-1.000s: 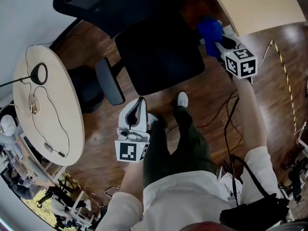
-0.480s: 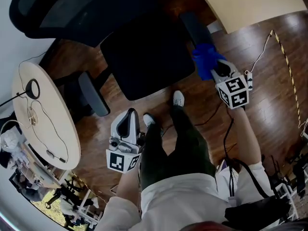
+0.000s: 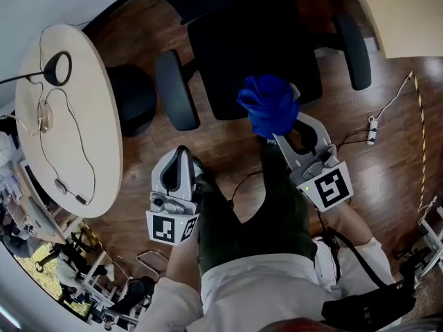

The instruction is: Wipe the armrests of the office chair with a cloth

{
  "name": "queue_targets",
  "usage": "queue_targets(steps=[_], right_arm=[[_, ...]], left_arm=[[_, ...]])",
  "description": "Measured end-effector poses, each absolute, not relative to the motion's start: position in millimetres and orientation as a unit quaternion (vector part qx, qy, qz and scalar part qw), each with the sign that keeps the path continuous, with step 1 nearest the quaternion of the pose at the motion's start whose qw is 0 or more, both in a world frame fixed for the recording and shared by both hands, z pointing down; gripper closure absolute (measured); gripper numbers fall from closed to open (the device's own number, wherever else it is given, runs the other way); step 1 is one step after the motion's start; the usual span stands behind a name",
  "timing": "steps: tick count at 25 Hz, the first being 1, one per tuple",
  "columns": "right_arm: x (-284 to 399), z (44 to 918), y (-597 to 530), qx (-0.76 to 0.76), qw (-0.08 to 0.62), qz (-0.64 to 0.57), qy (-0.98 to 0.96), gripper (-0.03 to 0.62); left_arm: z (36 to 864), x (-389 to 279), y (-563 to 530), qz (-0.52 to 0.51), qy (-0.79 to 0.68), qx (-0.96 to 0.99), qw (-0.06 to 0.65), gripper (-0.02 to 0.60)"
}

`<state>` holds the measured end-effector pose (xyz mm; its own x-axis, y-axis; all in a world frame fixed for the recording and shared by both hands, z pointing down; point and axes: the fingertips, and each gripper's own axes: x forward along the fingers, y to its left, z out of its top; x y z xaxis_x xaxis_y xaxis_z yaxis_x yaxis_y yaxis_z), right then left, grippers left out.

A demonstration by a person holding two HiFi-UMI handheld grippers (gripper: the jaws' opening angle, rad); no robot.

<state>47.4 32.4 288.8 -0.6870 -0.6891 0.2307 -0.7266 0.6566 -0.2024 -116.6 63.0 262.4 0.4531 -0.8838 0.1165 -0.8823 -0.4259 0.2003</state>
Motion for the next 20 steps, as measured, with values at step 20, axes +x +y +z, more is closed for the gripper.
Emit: queue_targets(steps=[20], right_arm=[[-243.1,512.6,48.1,0.556,0.067,0.094,-0.823,0.520]], left_arm=[[343.0,-360.6,208.6,0.049,-0.507,0.848,0.147,0.580]])
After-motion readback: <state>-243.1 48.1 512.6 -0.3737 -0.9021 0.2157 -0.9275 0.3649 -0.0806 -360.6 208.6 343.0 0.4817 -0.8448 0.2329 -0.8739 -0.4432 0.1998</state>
